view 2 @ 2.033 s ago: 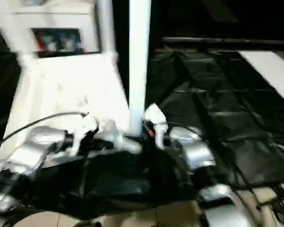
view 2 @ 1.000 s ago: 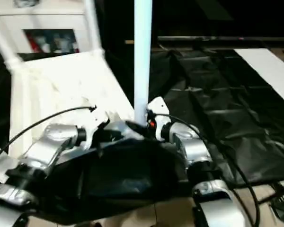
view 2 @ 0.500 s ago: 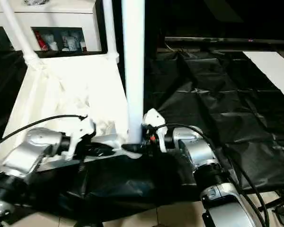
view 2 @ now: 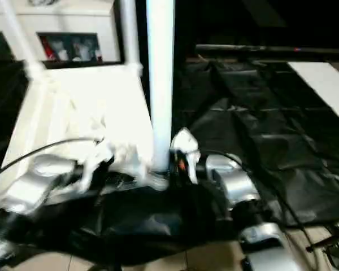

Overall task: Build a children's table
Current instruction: Rotate leg to tighten

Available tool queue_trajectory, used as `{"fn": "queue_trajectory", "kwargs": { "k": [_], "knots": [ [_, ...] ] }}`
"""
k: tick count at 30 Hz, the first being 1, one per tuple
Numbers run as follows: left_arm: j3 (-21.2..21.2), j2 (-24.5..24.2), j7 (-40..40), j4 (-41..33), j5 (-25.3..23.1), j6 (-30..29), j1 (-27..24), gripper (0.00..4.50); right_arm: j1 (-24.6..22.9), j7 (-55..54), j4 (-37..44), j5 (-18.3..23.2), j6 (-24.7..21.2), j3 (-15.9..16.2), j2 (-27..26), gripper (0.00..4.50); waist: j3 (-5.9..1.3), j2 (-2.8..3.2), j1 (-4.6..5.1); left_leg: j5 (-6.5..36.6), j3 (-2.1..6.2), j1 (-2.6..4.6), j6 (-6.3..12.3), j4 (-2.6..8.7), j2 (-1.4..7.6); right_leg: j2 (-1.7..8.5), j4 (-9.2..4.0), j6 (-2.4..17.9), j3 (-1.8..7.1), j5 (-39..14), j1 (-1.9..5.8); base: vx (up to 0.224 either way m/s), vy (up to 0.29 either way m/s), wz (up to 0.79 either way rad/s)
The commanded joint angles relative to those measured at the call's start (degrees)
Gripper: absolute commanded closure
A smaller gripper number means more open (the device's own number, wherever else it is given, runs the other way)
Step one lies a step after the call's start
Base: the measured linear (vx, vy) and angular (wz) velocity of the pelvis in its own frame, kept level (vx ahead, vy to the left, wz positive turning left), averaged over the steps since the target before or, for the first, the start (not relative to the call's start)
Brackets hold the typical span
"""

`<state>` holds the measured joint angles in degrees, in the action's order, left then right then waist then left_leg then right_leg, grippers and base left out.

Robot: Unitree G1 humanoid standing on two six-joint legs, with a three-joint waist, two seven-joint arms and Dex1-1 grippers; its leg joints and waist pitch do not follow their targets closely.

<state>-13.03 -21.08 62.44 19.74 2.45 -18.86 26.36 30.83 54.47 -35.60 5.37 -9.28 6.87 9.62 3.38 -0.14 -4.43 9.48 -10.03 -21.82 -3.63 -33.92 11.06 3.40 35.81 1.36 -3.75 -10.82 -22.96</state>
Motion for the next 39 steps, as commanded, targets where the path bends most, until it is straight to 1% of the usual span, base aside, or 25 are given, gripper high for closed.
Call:
{"fn": "queue_trajectory", "kwargs": {
  "k": [1, 2, 3, 4, 5, 6, 7, 10, 11, 12, 13, 14, 15, 16, 17, 18, 20, 21, 22, 25, 27, 29, 32, 35, 39],
  "knots": [
    [0.48, 4.62, -3.61, -1.43, 2.07, 2.01, 3.52, 4.5, 0.0, -3.97, -2.81, -1.63, -0.68, 3.07, -3.98, 2.0, -3.6, 0.04, 0.35, 15.26, 0.84, 1.23, -0.52, 4.1, 2.1, 4.99, -5.71, 9.35, 2.97, -21.34, 2.39, 0.0, 0.0, 0.0],
    [1.32, 7.33, -9.14, 0.41, 1.01, 0.92, 5.51, 4.5, 1.12, -11.53, -5.84, -2.22, -0.48, 1.4, -6.56, 2.01, -3.35, 0.14, 0.72, 16.06, 0.8, 1.33, -0.82, 4.16, 2.1, 4.85, -5.96, 8.97, 2.99, -22.59, 2.05, 0.0, 0.0, 0.0],
    [1.92, 8.91, -12.08, 1.51, 0.66, 0.57, 6.53, 4.5, 1.94, -15.85, -7.55, -2.0, -0.69, 0.06, -8.12, 2.01, -3.41, 0.1, 0.84, 16.71, 0.89, 1.53, -1.13, 4.07, 2.05, 4.9, -5.98, 8.94, 2.91, -23.38, 1.98, 0.0, 0.0, 0.0],
    [2.27, 9.85, -13.71, 2.15, 0.5, 0.45, 7.08, 4.5, 2.42, -18.37, -8.45, -1.66, -0.86, -0.85, -9.1, 2.01, -3.46, 0.02, 1.16, 17.24, 0.98, 1.48, -1.2, 4.07, 1.97, 5.01, -6.18, 8.55, 2.89, -24.73, 2.03, 0.0, 0.0, 0.0],
    [2.38, 10.94, -15.13, 2.59, 0.33, 0.4, 7.45, 4.5, 2.97, -20.82, -9.1, -1.41, -0.69, -1.56, -10.23, 2.01, -3.55, 0.35, 1.26, 16.84, 1.19, 1.14, -1.13, 4.2, 1.99, 5.01, -6.03, 8.16, 2.74, -24.49, 2.41, 0.0, 0.0, 0.0],
    [2.38, 10.94, -15.13, 2.59, 0.33, 0.4, 7.45, 4.5, 2.97, -20.82, -9.1, -1.41, -0.69, -1.56, -10.23, 2.01, -3.54, 0.24, 1.4, 16.64, 1.14, 0.96, -0.98, 4.25, 2.04, 5.01, -6.14, 8.03, 2.8, -23.92, 2.38, 0.0, 0.0, 0.0],
    [2.11, 11.72, -15.83, 2.7, 0.04, 0.53, 7.52, 4.5, 3.32, -22.52, -9.34, -1.35, -0.25, -1.9, -11.22, 2.01, -3.68, 0.3, 1.42, 16.48, 1.14, 1.08, -0.68, 4.18, 2.05, 4.94, -6.0, 8.24, 2.83, -22.45, 2.32, 0.0, 0.0, 0.0],
    [1.4, 12.18, -16.21, 2.9, -0.69, 1.42, 7.45, 4.5, 3.47, -23.02, -9.09, -1.42, 0.68, -1.89, -12.14, 2.01, -3.83, 0.18, 1.56, 14.65, 0.87, 0.83, 0.49, 4.02, 2.01, 4.76, -5.6, 9.5, 2.96, -17.87, 2.48, 0.0, 0.0, 0.0],
    [0.67, 12.63, -16.14, 3.47, -1.37, 2.65, 7.39, 4.5, 3.57, -21.9, -8.98, -1.15, 1.77, -2.14, -13.16, 1.66, -3.92, 0.22, 1.49, 13.96, 0.81, 0.82, 0.8, 3.93, 2.0, 4.83, -5.51, 9.79, 2.97, -16.75, 2.53, 0.0, 0.0, 0.0],
    [0.46, 12.56, -15.92, 3.45, -1.52, 2.95, 7.27, 4.5, 3.46, -21.32, -8.67, -0.88, 1.66, -2.29, -13.11, 1.66, -3.93, 0.21, 1.49, 13.71, 0.81, 0.78, 1.05, 3.91, 1.99, 4.79, -5.52, 9.86, 2.97, -16.28, 2.55, 0.0, 0.0, 0.0],
    [0.12, 12.45, -15.58, 3.43, -1.77, 3.42, 7.1, 4.5, 3.3, -20.41, -8.19, -0.46, 1.5, -2.53, -13.02, 1.43, -3.94, 0.17, 1.44, 13.18, 0.8, 0.78, 1.3, 3.93, 2.04, 4.75, -5.39, 10.14, 2.94, -15.4, 2.6, 0.0, 0.0, 0.0],
    [-0.25, 12.35, -15.28, 3.34, -1.98, 3.92, 6.83, 4.5, 3.1, -19.42, -7.65, -0.21, 1.51, -2.61, -12.58, 1.43, -3.92, 0.12, 1.47, 12.98, 0.78, 0.77, 1.45, 3.96, 2.08, 4.71, -5.3, 10.37, 2.92, -14.78, 2.63, 0.0, 0.0, 0.0],
    [-0.25, 12.35, -15.28, 3.34, -1.98, 3.92, 6.83, 4.5, 3.1, -19.42, -7.65, -0.21, 1.51, -2.61, -12.58, 1.25, -3.92, 0.19, 1.44, 13.02, 0.77, 0.81, 1.48, 3.97, 2.1, 4.71, -5.27, 10.47, 2.92, -14.73, 2.6, 0.0, 0.0, 0.0],
    [-0.53, 12.03, -15.28, 2.91, -2.06, 4.08, 6.3, 4.5, 1.91, -16.0, -5.11, -0.47, 1.6, -1.29, -9.84, 1.25, -3.85, 0.02, 1.46, 13.55, 0.73, 0.85, 1.55, 3.97, 2.1, 4.7, -5.38, 10.46, 2.89, -15.31, 2.56, 0.0, 0.0, 0.0],
    [-0.55, 12.0, -15.27, 2.89, -2.06, 4.09, 6.26, 4.5, 1.8, -15.72, -4.88, -0.47, 1.6, -1.19, -9.59, 1.21, -3.86, 0.05, 1.27, 13.55, 0.71, 0.8, 1.8, 3.91, 2.14, 4.78, -5.42, 10.11, 2.94, -15.43, 2.7, 0.0, 0.0, 0.0],
    [-0.82, 11.47, -15.21, 2.6, -2.22, 4.41, 5.84, 4.5, 0.16, -11.64, -1.52, -0.42, 1.58, -0.06, -5.78, 1.21, -3.91, -0.01, 0.97, 13.14, 0.7, 0.92, 2.06, 3.9, 2.2, 4.64, -5.44, 9.83, 2.89, -15.03, 2.73, 0.0, 0.0, 0.0],
    [-1.22, 11.0, -14.73, 2.42, -2.57, 5.03, 5.5, 4.5, -1.13, -8.22, 0.95, -0.09, 1.69, 0.35, -2.51, 1.21, -4.04, -0.05, 0.35, 12.11, 0.46, 1.07, 2.76, 3.64, 2.28, 4.6, -5.27, 10.1, 3.08, -12.8, 2.56, 0.0, 0.0, 0.0],
    [-1.22, 11.0, -14.73, 2.42, -2.57, 5.03, 5.5, 4.5, -1.13, -8.22, 0.95, -0.09, 1.69, 0.35, -2.51, 1.21, -4.02, -0.12, 0.31, 11.51, 0.5, 0.77, 2.97, 3.66, 2.2, 4.64, -5.14, 10.25, 3.03, -12.22, 2.78, 0.0, 0.0, 0.0],
    [-1.52, 10.68, -14.29, 2.3, -2.82, 5.67, 5.22, 4.5, -1.84, -6.2, 2.12, -0.12, 2.35, 0.37, -0.23, 1.21, -3.99, -0.09, 0.18, 11.04, 0.6, 0.64, 3.04, 3.78, 2.22, 4.71, -5.14, 10.25, 2.9, -12.25, 2.85, 0.0, 0.0, 0.0],
    [-1.78, 10.22, -13.22, 1.99, -3.13, 6.24, 4.5, 4.5, -3.48, -0.56, 5.46, 1.05, 2.82, -0.99, 5.55, 1.21, -4.01, -0.08, -0.5, 11.17, 0.48, 0.88, 3.33, 3.52, 2.19, 4.62, -5.39, 9.73, 2.91, -13.16, 2.91, 0.0, 0.0, 0.0],
    [-1.78, 10.08, -12.96, 1.85, -3.15, 6.22, 4.31, 4.5, -3.89, 1.08, 6.6, 1.73, 2.35, -1.6, 7.05, 1.21, -4.08, 0.07, -0.6, 10.91, 0.5, 0.74, 3.57, 3.48, 2.18, 4.74, -5.27, 10.1, 2.92, -12.96, 2.81, 0.0, 0.0, 0.0],
    [-2.07, 9.5, -12.3, 1.41, -3.0, 6.56, 3.82, 4.5, -5.53, 5.44, 10.05, 3.01, 1.23, -1.93, 11.21, 1.21, -4.12, -0.17, -0.92, 10.7, 0.53, 0.84, 3.94, 3.42, 2.31, 4.62, -5.26, 10.07, 2.86, -12.47, 2.95, 0.0, 0.0, 0.0],
    [-2.39, 9.07, -11.94, 1.15, -2.87, 7.17, 3.56, 4.5, -6.45, 7.44, 11.54, 3.12, 0.85, -1.99, 13.6, 1.21, -4.07, -0.26, -1.21, 10.15, 0.47, 0.63, 4.73, 3.33, 2.18, 4.61, -5.32, 9.76, 2.75, -12.61, 2.99, 0.0, 0.0, 0.0],
    [-2.98, 8.6, -10.66, 0.1, -2.46, 7.69, 2.72, 4.5, -6.6, 8.31, 11.91, 4.04, -0.54, -2.8, 14.86, 1.21, -3.98, -0.37, -0.86, 10.72, 0.53, 0.5, 4.69, 3.35, 2.05, 4.66, -5.65, 9.38, 2.55, -15.49, 2.88, 0.0, 0.0, 0.0],
    [-3.42, 8.29, -10.07, -1.11, -2.38, 7.19, 1.62, 4.5, -7.54, 9.38, 13.68, 4.87, -1.95, -3.2, 16.42, 1.21, -4.01, -0.48, -0.78, 10.47, 0.57, 0.59, 4.6, 3.36, 2.2, 4.62, -5.67, 9.3, 2.55, -16.25, 2.74, 0.0, 0.0, 0.0]
  ]
}}
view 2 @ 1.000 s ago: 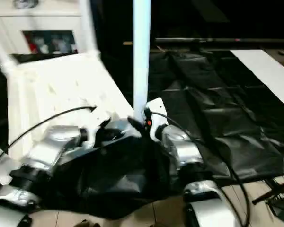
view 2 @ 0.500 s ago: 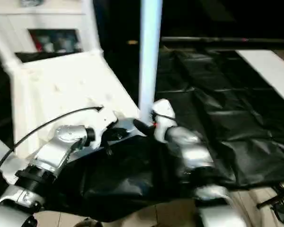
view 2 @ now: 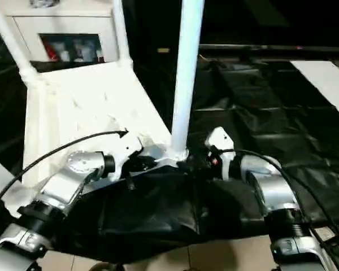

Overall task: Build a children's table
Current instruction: Rotate leg to tighten

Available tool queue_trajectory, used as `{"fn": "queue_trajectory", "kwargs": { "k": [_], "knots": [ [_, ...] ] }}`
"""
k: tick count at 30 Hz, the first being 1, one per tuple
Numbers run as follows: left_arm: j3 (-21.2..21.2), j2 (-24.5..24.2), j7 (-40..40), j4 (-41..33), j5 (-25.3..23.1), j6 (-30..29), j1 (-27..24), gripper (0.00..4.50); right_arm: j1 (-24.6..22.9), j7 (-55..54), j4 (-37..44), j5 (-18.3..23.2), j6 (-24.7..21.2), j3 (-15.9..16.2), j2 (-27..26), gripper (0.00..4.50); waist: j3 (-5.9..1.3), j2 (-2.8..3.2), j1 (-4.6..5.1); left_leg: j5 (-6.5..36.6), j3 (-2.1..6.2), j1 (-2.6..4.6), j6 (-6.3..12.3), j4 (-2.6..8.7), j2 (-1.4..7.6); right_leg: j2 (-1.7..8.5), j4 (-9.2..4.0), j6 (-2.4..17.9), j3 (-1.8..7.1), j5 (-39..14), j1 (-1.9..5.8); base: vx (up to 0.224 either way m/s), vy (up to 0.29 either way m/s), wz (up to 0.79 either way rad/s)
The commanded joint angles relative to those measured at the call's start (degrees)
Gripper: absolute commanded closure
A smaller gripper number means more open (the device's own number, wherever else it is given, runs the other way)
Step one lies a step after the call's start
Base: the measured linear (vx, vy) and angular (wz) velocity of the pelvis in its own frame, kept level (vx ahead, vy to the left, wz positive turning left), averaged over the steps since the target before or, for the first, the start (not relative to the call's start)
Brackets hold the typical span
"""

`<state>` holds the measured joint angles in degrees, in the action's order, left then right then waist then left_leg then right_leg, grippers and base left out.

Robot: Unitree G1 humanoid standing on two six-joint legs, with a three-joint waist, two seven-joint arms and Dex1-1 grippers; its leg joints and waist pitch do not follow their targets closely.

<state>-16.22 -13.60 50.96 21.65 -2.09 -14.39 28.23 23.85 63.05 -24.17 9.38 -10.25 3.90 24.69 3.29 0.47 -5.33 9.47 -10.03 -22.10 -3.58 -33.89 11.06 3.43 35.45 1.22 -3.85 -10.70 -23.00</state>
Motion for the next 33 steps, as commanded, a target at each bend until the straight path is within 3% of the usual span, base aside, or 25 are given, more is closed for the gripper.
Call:
{"fn": "queue_trajectory", "kwargs": {
  "k": [1, 4, 9, 11, 16, 19, 20, 21, 23, 26, 28, 29, 30, 31, 32, 33],
  "knots": [
    [-0.22, 0.81, 1.4, -3.02, 2.17, 2.72, -0.24, 4.5, -0.55, 0.8, 2.25, 0.87, -0.98, -0.24, 1.36, 1.21, -4.0, -0.97, -0.08, 9.86, 0.58, 0.97, 4.67, 3.32, 2.32, 4.57, -5.17, 9.51, 2.7, -15.27, 2.81, 0.0, 0.0, 0.0],
    [-0.3, 0.64, 1.52, -3.61, 2.33, 2.54, -0.94, 4.5, -2.14, 1.9, 5.18, 2.22, -3.05, -0.4, 2.81, 1.21, -4.06, -0.94, -0.02, 8.88, 0.59, 0.69, 5.33, 3.29, 2.23, 4.49, -4.8, 10.11, 2.68, -12.17, 3.0, 0.0, 0.0, 0.0],
    [0.34, 0.5, 0.84, -4.53, 2.77, 3.03, -1.66, 4.5, -3.58, 2.59, 8.19, 3.11, -4.69, 0.88, 1.59, 1.21, -3.98, -0.96, 0.19, 10.44, 0.57, 0.77, 5.11, 3.33, 2.12, 4.53, -5.19, 9.85, 2.56, -14.3, 2.85, 0.0, 0.0, 0.0],
    [2.58, 0.63, 1.35, -8.03, 5.87, -1.07, -2.74, 4.05, -3.88, 2.78, 10.15, 3.9, -6.1, 2.02, 0.4, 1.17, -3.96, -0.96, 0.14, 10.45, 0.62, 0.8, 4.62, 3.42, 2.3, 4.66, -5.04, 9.87, 2.63, -14.94, 2.89, 0.0, 0.0, 0.0],
    [5.24, -0.44, 2.45, -16.52, 10.59, -6.35, -6.28, 3.73, -3.73, 0.98, 11.46, 4.46, -6.71, 2.86, -1.15, 1.17, -3.8, -0.74, 0.21, 11.13, 0.65, 0.86, 4.18, 3.64, 2.56, 4.62, -4.87, 11.78, 2.66, -12.85, 2.66, 0.0, 0.0, 0.0],
    [7.12, -1.92, 2.51, -23.39, 13.23, -9.32, -9.8, 3.47, -2.55, -1.67, 10.28, 4.2, -6.67, 2.31, -3.52, 1.17, -3.64, -1.0, 0.62, 12.19, 0.67, 0.72, 3.41, 3.71, 2.34, 4.69, -5.01, 10.73, 2.7, -16.03, 2.78, 0.0, 0.0, 0.0],
    [7.32, -2.27, 2.58, -24.15, 13.41, -9.6, -10.38, 3.28, -2.35, -1.87, 10.02, 4.21, -6.71, 2.3, -3.85, 1.17, -3.49, -0.88, 0.76, 13.06, 0.56, 0.91, 3.27, 3.7, 2.18, 4.39, -5.44, 9.57, 2.7, -18.39, 2.5, 0.0, 0.0, 0.0],
    [7.72, -2.97, 2.71, -25.63, 13.76, -10.16, -11.52, 3.21, -1.96, -2.25, 9.51, 4.22, -6.79, 2.29, -4.5, 1.17, -3.61, -1.24, 0.78, 13.26, 0.55, 1.13, 3.05, 3.63, 2.3, 4.46, -5.35, 9.39, 2.74, -18.73, 2.44, 0.0, 0.0, 0.0],
    [8.64, -5.39, 2.93, -30.09, 14.86, -12.92, -15.32, 3.06, -1.32, -2.69, 8.97, 4.19, -6.79, 2.87, -5.88, 1.17, -3.43, -1.09, 1.11, 13.57, 0.86, 0.82, 2.45, 4.04, 2.5, 4.54, -5.14, 8.76, 2.72, -20.22, 2.42, 0.0, 0.0, 0.0],
    [10.78, -7.58, 2.36, -35.9, 17.58, -17.47, -20.61, 2.83, 0.25, -4.51, 7.01, 4.13, -6.15, 3.35, -7.88, 1.17, -3.13, -1.35, 1.66, 16.17, 0.71, 1.37, 1.56, 4.17, 2.46, 4.25, -5.59, 8.96, 2.81, -21.71, 1.86, 0.0, 0.0, 0.0],
    [11.82, -9.24, 1.95, -39.02, 18.29, -19.44, -24.31, 2.61, 2.19, -6.99, 4.27, 3.5, -5.17, 3.07, -9.65, 1.17, -2.96, -1.56, 2.26, 17.27, 0.99, 0.99, 0.89, 4.43, 2.45, 4.39, -5.31, 8.98, 2.69, -23.22, 1.99, 0.0, 0.0, 0.0],
    [12.17, -9.93, 1.74, -39.85, 18.1, -19.57, -25.81, 2.51, 3.31, -8.42, 2.68, 3.08, -4.56, 2.8, -10.54, 1.17, -2.97, -1.53, 2.27, 18.56, 0.85, 1.54, 0.43, 4.33, 2.46, 4.23, -5.74, 8.17, 2.81, -24.48, 1.52, 0.0, 0.0, 0.0],
    [12.57, -10.47, 1.37, -40.72, 18.09, -19.92, -27.18, 2.44, 4.48, -10.56, 0.92, 2.46, -4.1, 2.4, -11.44, 1.17, -2.97, -1.83, 2.42, 19.04, 0.88, 1.72, 0.09, 4.26, 2.57, 4.36, -5.63, 8.5, 2.88, -24.44, 1.3, 0.0, 0.0, 0.0],
    [12.8, -10.78, 1.1, -41.31, 18.1, -20.15, -28.03, 2.36, 5.13, -11.95, -0.09, 2.05, -3.82, 2.14, -11.98, 1.17, -2.7, -1.8, 2.69, 19.99, 1.02, 1.42, -0.39, 4.51, 2.37, 4.34, -5.77, 8.15, 2.79, -26.05, 1.48, 0.0, 0.0, 0.0],
    [13.17, -11.25, 0.88, -41.94, 18.21, -20.45, -29.06, 2.36, 6.19, -14.0, -1.86, 1.51, -3.03, 1.6, -12.73, 1.17, -2.7, -2.01, 2.65, 20.88, 0.94, 1.75, -0.78, 4.46, 2.38, 4.25, -6.01, 7.24, 2.84, -26.97, 1.29, 0.0, 0.0, 0.0],
    [13.74, -12.22, 0.86, -43.01, 18.41, -20.91, -30.82, 2.26, 8.08, -18.03, -5.01, 0.52, -2.26, 0.64, -13.85, 1.17, -2.73, -1.84, 2.57, 21.13, 1.0, 1.99, -1.14, 4.38, 2.49, 4.43, -5.87, 7.54, 2.97, -26.79, 1.0, 0.0, 0.0, 0.0]
  ]
}}
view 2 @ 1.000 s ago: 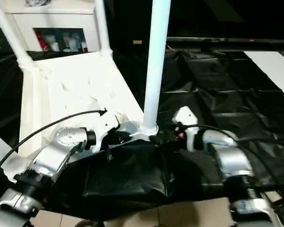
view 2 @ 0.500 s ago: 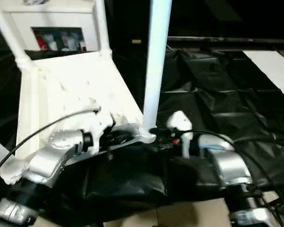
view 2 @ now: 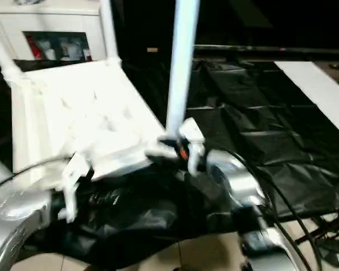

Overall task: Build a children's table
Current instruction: Rotate leg to tighten, then rotate table base

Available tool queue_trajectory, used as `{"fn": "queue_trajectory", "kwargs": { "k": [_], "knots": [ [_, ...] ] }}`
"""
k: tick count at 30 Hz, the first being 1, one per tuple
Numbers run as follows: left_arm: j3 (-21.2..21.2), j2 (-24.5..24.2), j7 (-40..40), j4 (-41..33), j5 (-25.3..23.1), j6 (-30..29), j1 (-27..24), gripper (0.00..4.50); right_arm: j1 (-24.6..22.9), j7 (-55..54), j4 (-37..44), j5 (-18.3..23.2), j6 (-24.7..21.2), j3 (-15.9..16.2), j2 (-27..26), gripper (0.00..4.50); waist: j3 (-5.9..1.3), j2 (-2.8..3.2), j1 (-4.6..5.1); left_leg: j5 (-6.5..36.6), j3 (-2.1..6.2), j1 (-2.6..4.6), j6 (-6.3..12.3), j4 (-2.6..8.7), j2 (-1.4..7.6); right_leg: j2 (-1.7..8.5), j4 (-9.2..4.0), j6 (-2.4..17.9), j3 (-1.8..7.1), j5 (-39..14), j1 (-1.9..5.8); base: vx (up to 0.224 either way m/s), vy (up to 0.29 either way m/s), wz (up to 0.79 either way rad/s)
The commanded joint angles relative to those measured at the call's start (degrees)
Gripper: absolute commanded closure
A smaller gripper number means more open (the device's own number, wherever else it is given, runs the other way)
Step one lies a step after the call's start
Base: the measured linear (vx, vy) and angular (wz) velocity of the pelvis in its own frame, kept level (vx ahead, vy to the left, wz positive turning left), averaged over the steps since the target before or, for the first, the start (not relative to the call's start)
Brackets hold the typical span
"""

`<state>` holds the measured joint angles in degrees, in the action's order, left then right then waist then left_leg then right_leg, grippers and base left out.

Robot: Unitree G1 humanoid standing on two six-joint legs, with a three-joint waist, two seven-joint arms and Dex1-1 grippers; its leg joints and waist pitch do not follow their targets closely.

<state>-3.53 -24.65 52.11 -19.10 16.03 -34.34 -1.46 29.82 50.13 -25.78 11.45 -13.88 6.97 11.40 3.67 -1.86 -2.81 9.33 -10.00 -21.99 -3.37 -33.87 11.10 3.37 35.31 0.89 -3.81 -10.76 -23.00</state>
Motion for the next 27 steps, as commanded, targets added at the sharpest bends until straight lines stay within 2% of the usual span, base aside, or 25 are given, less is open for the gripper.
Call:
{"fn": "queue_trajectory", "kwargs": {
  "k": [1, 3, 4, 5, 6, 7, 8, 9, 10, 13, 14, 16, 17, 18, 20, 22, 26, 27],
  "knots": [
    [1.12, -1.31, -0.28, -2.41, 0.34, -1.04, -1.35, 2.06, 2.35, -5.61, -3.82, -1.65, 1.53, -2.55, -0.68, 1.17, -3.02, 0.3, 0.24, 21.41, 1.07, 1.67, -1.72, 4.5, 2.38, 4.53, -5.66, 8.04, 2.91, -26.71, 1.1, 0.0, 0.0, 0.0],
    [2.55, -4.31, 1.01, -6.11, 2.21, -3.52, -5.83, 2.01, 6.6, -13.96, -10.99, -2.55, 3.27, -5.08, -2.31, 1.17, -3.04, -0.13, 0.48, 22.33, 1.15, 1.66, -2.33, 4.59, 2.41, 4.54, -5.52, 7.94, 2.85, -27.04, 1.09, 0.0, 0.0, 0.0],
    [2.55, -4.31, 1.01, -6.11, 2.21, -3.52, -5.83, 1.9, 6.6, -13.96, -10.99, -2.55, 3.27, -5.08, -2.31, 1.17, -2.86, 0.12, 0.67, 23.55, 1.14, 1.82, -2.73, 4.63, 2.24, 4.29, -5.59, 7.71, 2.82, -27.85, 0.82, 0.0, 0.0, 0.0],
    [2.89, -5.04, 1.28, -7.26, 2.85, -4.32, -6.91, 1.9, 7.37, -15.51, -12.36, -2.61, 3.37, -5.54, -2.48, 1.17, -2.92, 0.18, 0.38, 24.57, 0.96, 2.48, -3.15, 4.41, 2.33, 4.18, -5.7, 7.25, 2.97, -27.59, 0.32, 0.0, 0.0, 0.0],
    [4.22, -7.23, 2.45, -9.3, 3.99, -5.61, -9.89, 1.63, 9.35, -19.24, -16.02, -2.52, 4.84, -6.87, -2.88, 1.17, -2.85, 0.09, 0.34, 24.91, 0.85, 2.59, -3.2, 4.45, 2.3, 4.03, -5.83, 7.02, 3.06, -27.12, 0.18, 0.0, 0.0, 0.0],
    [4.85, -8.45, 3.16, -10.24, 4.49, -6.25, -11.44, 1.58, 10.28, -21.69, -17.86, -2.93, 5.8, -7.3, -2.95, 1.17, -2.88, -0.15, 0.55, 25.0, 1.14, 2.0, -3.46, 4.67, 2.24, 4.15, -5.41, 7.33, 2.98, -26.47, 0.66, 0.0, 0.0, 0.0],
    [5.23, -9.24, 3.63, -10.82, 4.79, -6.63, -12.44, 1.56, 10.86, -23.33, -19.02, -3.24, 6.4, -7.55, -2.97, 1.17, -3.0, -0.17, 0.65, 25.03, 1.16, 1.77, -3.69, 4.76, 2.27, 4.12, -5.25, 6.89, 2.89, -26.15, 0.79, 0.0, 0.0, 0.0],
    [6.09, -10.37, 4.2, -11.85, 5.52, -7.1, -14.07, 1.56, 11.6, -24.59, -20.51, -2.89, 7.51, -8.18, -3.2, 1.17, -3.0, -0.35, 0.62, 25.35, 1.0, 2.01, -3.7, 4.61, 2.23, 4.03, -5.28, 6.81, 2.93, -26.05, 0.47, 0.0, 0.0, 0.0],
    [6.19, -10.4, 4.22, -11.86, 5.53, -7.05, -14.14, 1.37, 11.64, -24.66, -20.58, -2.9, 7.55, -8.2, -3.2, 1.17, -2.9, -0.28, 0.57, 26.1, 0.91, 2.3, -3.68, 4.51, 2.17, 3.97, -5.42, 6.58, 3.07, -26.15, 0.24, 0.0, 0.0, 0.0],
    [8.56, -11.25, 4.59, -12.05, 6.1, -6.07, -15.65, 1.13, 12.76, -26.38, -22.95, -3.24, 8.95, -8.69, -3.34, 1.17, -3.03, -0.42, 0.43, 25.06, 0.92, 1.89, -3.52, 4.55, 2.12, 4.0, -5.24, 6.38, 3.14, -24.95, 0.64, 0.0, 0.0, 0.0],
    [10.69, -11.99, 5.11, -11.76, 6.93, -5.34, -16.26, 1.11, 13.45, -27.33, -24.46, -3.21, 10.14, -9.34, -3.49, 1.17, -3.04, -0.41, 0.45, 24.54, 0.9, 1.78, -3.43, 4.63, 2.12, 3.91, -5.16, 6.4, 3.15, -24.14, 0.75, 0.0, 0.0, 0.0],
    [10.87, -12.05, 5.13, -11.73, 7.0, -5.27, -16.3, 1.0, 13.51, -27.37, -24.57, -3.22, 10.24, -9.38, -3.49, 1.17, -3.06, -0.47, 0.4, 24.25, 0.8, 1.85, -3.28, 4.54, 2.08, 3.92, -5.14, 6.51, 3.18, -23.79, 0.69, 0.0, 0.0, 0.0],
    [14.14, -12.84, 5.21, -11.05, 7.84, -3.29, -16.49, 0.73, 14.23, -27.31, -26.1, -3.1, 11.43, -9.92, -3.45, 1.17, -3.07, -0.55, 0.38, 24.09, 0.75, 1.83, -3.17, 4.49, 2.07, 3.91, -5.11, 6.66, 3.21, -23.42, 0.69, 0.0, 0.0, 0.0],
    [15.62, -13.02, 4.96, -10.63, 8.14, -2.17, -16.3, 0.71, 14.49, -26.84, -26.69, -2.93, 11.91, -10.06, -3.4, 1.17, -3.12, -0.57, 0.33, 24.02, 0.77, 1.79, -3.07, 4.45, 2.05, 3.97, -5.04, 6.83, 3.19, -23.28, 0.74, 0.0, 0.0, 0.0],
    [19.2, -14.11, 5.7, -8.94, 9.4, -0.96, -15.22, 0.67, 12.68, -23.27, -24.57, -2.46, 11.91, -9.19, -3.02, 1.17, -3.06, -0.43, 0.17, 23.34, 0.74, 1.8, -2.85, 4.52, 2.03, 3.84, -4.95, 6.93, 3.22, -22.29, 0.83, 0.0, 0.0, 0.0],
    [20.17, -14.87, 6.47, -8.82, 9.85, -1.28, -15.35, 0.53, 11.51, -22.74, -23.39, -2.78, 12.17, -8.57, -2.78, 1.17, -3.23, -0.44, 0.15, 22.33, 0.8, 1.56, -2.8, 4.66, 2.12, 3.76, -4.64, 7.04, 3.2, -20.69, 1.16, 0.0, 0.0, 0.0],
    [24.52, -18.24, 8.48, -7.04, 10.35, -1.39, -16.05, 0.35, 6.01, -19.88, -17.76, -3.29, 12.28, -6.25, -1.79, 1.17, -3.22, -0.07, 0.07, 22.69, 0.77, 1.75, -3.0, 4.78, 2.14, 3.61, -4.52, 7.67, 3.25, -19.07, 1.11, 0.0, 0.0, 0.0],
    [24.61, -18.33, 8.53, -6.98, 10.35, -1.36, -16.06, 0.24, 5.87, -19.79, -17.59, -3.29, 12.24, -6.19, -1.77, 1.17, -3.27, -0.24, 0.09, 22.52, 0.76, 1.65, -2.96, 4.76, 2.09, 3.59, -4.61, 7.55, 3.24, -18.94, 1.25, 0.0, 0.0, 0.0]
  ]
}}
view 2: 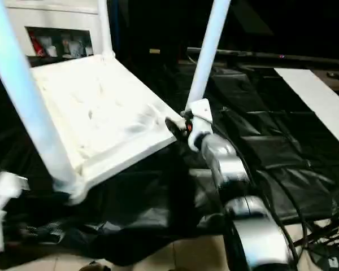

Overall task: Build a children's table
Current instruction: Rotate table base

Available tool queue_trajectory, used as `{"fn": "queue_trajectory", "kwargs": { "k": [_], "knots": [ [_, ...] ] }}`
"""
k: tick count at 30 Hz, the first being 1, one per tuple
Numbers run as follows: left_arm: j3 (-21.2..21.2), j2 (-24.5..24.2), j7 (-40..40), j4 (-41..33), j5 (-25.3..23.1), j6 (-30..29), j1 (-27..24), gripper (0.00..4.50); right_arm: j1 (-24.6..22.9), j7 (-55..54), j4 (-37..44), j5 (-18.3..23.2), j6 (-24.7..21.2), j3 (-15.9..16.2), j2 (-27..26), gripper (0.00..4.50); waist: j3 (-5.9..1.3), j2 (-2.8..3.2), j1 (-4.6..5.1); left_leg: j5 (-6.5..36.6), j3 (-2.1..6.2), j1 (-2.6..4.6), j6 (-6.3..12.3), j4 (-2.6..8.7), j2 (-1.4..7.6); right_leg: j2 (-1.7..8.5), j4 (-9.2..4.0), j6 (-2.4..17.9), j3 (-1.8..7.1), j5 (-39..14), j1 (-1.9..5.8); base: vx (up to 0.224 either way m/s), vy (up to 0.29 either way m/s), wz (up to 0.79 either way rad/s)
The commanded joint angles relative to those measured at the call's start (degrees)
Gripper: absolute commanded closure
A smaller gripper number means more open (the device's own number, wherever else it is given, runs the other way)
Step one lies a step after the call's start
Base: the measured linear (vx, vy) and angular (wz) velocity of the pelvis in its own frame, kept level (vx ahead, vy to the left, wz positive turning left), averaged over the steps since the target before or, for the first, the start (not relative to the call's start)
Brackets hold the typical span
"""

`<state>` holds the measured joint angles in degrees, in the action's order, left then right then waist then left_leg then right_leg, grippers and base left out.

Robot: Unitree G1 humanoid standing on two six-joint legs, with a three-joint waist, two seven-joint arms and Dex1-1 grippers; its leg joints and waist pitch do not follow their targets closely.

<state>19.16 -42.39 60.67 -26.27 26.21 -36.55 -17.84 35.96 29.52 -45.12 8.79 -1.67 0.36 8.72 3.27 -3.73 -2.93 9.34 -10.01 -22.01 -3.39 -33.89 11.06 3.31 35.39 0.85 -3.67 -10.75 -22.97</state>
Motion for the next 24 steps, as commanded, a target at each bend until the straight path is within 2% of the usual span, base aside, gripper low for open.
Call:
{"fn": "queue_trajectory", "kwargs": {
  "k": [1, 2, 4, 5, 6, 7, 8, 9, 12, 13, 15, 17, 18, 19, 20, 21, 22, 24],
  "knots": [
    [2.74, -1.36, 0.38, 0.9, 0.1, 1.1, 0.3, 0.11, -1.57, 1.54, 3.34, -0.6, -0.35, 0.88, 1.16, 1.17, -2.84, 1.78, 0.25, 22.47, 0.86, 1.59, -2.94, 4.83, 2.11, 3.72, -4.62, 7.73, 3.13, -19.0, 1.3, 0.0, 0.0, 0.0],
    [4.18, -2.87, 1.25, 2.36, 0.49, 1.73, 0.49, 0.11, -3.8, 2.8, 5.78, -0.83, -0.56, 1.62, 1.7, 1.17, -2.81, 2.15, 0.18, 23.19, 0.85, 1.8, -3.01, 4.8, 2.14, 3.74, -4.79, 7.65, 3.17, -19.45, 1.11, 0.0, 0.0, 0.0],
    [4.61, -3.36, 1.52, 2.92, 0.68, 1.89, 0.71, 0.11, -4.49, 3.14, 6.47, -0.97, -0.6, 1.81, 1.9, 1.17, -2.71, 1.81, 0.37, 24.26, 0.92, 1.78, -3.07, 4.85, 2.12, 3.73, -4.93, 7.7, 3.13, -21.03, 1.13, 0.0, 0.0, 0.0],
    [4.96, -4.01, 1.7, 4.49, 0.33, 3.55, 1.97, 0.11, -5.78, 3.6, 7.57, -1.22, -0.96, 1.79, 2.22, 1.17, -2.67, 2.26, 0.39, 25.21, 1.01, 1.97, -3.23, 4.84, 2.14, 3.81, -5.06, 7.79, 3.14, -21.95, 0.99, 0.0, 0.0, 0.0],
    [4.97, -4.11, 1.62, 5.13, 0.16, 4.16, 2.57, 0.11, -6.13, 3.64, 7.88, -1.29, -1.1, 1.72, 2.24, 1.17, -2.65, 2.31, 0.37, 25.64, 1.04, 2.1, -3.29, 4.8, 2.17, 3.85, -5.11, 7.87, 3.17, -22.31, 0.9, 0.0, 0.0, 0.0],
    [4.62, -3.82, 0.99, 6.0, 0.13, 4.44, 4.02, 0.11, -6.42, 2.95, 7.97, -1.43, -1.6, 1.56, 2.1, 1.17, -2.59, 2.72, 0.33, 25.91, 1.11, 2.15, -3.46, 4.86, 2.13, 3.81, -5.16, 7.87, 3.17, -22.46, 0.85, 0.0, 0.0, 0.0],
    [4.62, -3.82, 0.99, 6.0, 0.13, 4.44, 4.02, 0.11, -6.42, 2.95, 7.97, -1.43, -1.6, 1.56, 2.1, 1.17, -2.74, 2.33, 0.4, 25.4, 1.06, 2.13, -3.39, 4.76, 2.14, 3.89, -5.03, 8.38, 3.18, -21.65, 0.99, 0.0, 0.0, 0.0],
    [4.27, -3.64, 0.57, 6.72, 0.19, 4.54, 5.12, 0.11, -6.84, 2.2, 8.55, -1.41, -2.27, 1.59, 1.98, 1.17, -2.66, 2.67, 0.35, 25.32, 1.17, 2.03, -3.54, 4.86, 2.2, 3.96, -4.91, 8.61, 3.17, -21.45, 1.09, 0.0, 0.0, 0.0],
    [2.72, -3.6, 0.32, 8.26, -0.32, 5.87, 7.2, 0.11, -7.8, 0.73, 10.3, -1.22, -3.51, 1.7, 1.35, 1.17, -2.74, 2.8, 0.45, 25.29, 1.07, 2.15, -3.79, 4.81, 2.13, 3.81, -4.83, 8.98, 3.13, -20.43, 1.1, 0.0, 0.0, 0.0],
    [1.94, -2.28, -0.61, 8.83, -0.46, 7.18, 9.11, 0.11, -7.87, 0.44, 10.65, -0.94, -3.83, 1.63, 0.81, 1.17, -2.78, 3.05, 0.38, 25.32, 1.12, 2.19, -3.77, 4.8, 2.11, 3.89, -4.85, 8.98, 3.14, -20.48, 1.1, 0.0, 0.0, 0.0],
    [1.14, 0.25, -2.05, 9.12, 0.51, 8.13, 12.15, 0.11, -7.64, -0.08, 10.49, -0.93, -4.04, 1.62, 0.13, 1.17, -2.77, 3.03, 0.27, 25.71, 1.1, 2.49, -4.07, 4.77, 2.2, 3.95, -5.04, 9.11, 3.15, -20.68, 0.95, 0.0, 0.0, 0.0],
    [-1.16, 4.66, -4.54, 8.47, 2.69, 7.76, 16.72, 0.11, -6.78, -1.36, 8.75, -1.9, -4.13, 2.28, -1.22, 1.17, -2.94, 2.99, 0.22, 24.66, 1.15, 2.12, -4.25, 4.8, 2.14, 4.06, -4.71, 9.54, 3.13, -19.21, 1.41, 0.0, 0.0, 0.0],
    [-1.36, 4.95, -4.67, 8.33, 2.9, 7.59, 16.97, 0.11, -6.66, -1.58, 8.5, -2.04, -4.17, 2.35, -1.32, 1.17, -2.93, 3.05, 0.05, 24.91, 1.07, 2.48, -4.59, 4.74, 2.19, 4.01, -4.79, 9.69, 3.07, -19.2, 1.2, 0.0, 0.0, 0.0],
    [-2.57, 6.56, -5.35, 7.6, 3.93, 6.73, 18.35, 0.11, -5.91, -2.83, 7.01, -2.84, -4.51, 2.71, -1.89, 1.17, -3.0, 3.05, 0.05, 24.84, 1.06, 2.46, -4.73, 4.66, 2.16, 4.05, -4.64, 9.84, 3.1, -18.86, 1.19, 0.0, 0.0, 0.0],
    [-3.39, 7.41, -5.68, 7.25, 4.28, 6.4, 19.06, 0.11, -5.42, -3.57, 6.03, -3.28, -4.77, 2.9, -2.21, 1.17, -3.08, 2.76, 0.16, 23.78, 1.19, 1.91, -4.6, 4.76, 2.02, 4.1, -4.43, 9.74, 3.05, -18.8, 1.79, 0.0, 0.0, 0.0],
    [-5.58, 8.94, -6.22, 6.85, 4.42, 6.04, 20.28, 0.11, -4.35, -5.01, 3.89, -4.4, -5.04, 3.51, -2.81, 1.17, -3.09, 2.95, 0.14, 23.66, 1.18, 1.96, -4.76, 4.77, 2.06, 4.1, -4.41, 9.6, 3.02, -18.87, 1.72, 0.0, 0.0, 0.0],
    [-6.43, 9.39, -6.34, 6.86, 4.5, 6.01, 20.67, 0.11, -4.03, -5.46, 3.28, -4.84, -5.07, 3.8, -2.99, 1.17, -3.12, 2.74, 0.09, 23.82, 1.05, 2.26, -4.69, 4.58, 1.98, 4.06, -4.64, 9.38, 3.04, -19.45, 1.49, 0.0, 0.0, 0.0],
    [-8.81, 10.74, -6.42, 6.96, 4.03, 5.99, 21.89, 0.11, -2.83, -6.62, 1.19, -5.47, -5.5, 4.02, -3.69, 1.17, -3.19, 2.72, 0.0, 22.95, 0.99, 2.12, -4.47, 4.48, 1.99, 4.16, -4.6, 9.34, 3.13, -18.97, 1.56, 0.0, 0.0, 0.0]
  ]
}}
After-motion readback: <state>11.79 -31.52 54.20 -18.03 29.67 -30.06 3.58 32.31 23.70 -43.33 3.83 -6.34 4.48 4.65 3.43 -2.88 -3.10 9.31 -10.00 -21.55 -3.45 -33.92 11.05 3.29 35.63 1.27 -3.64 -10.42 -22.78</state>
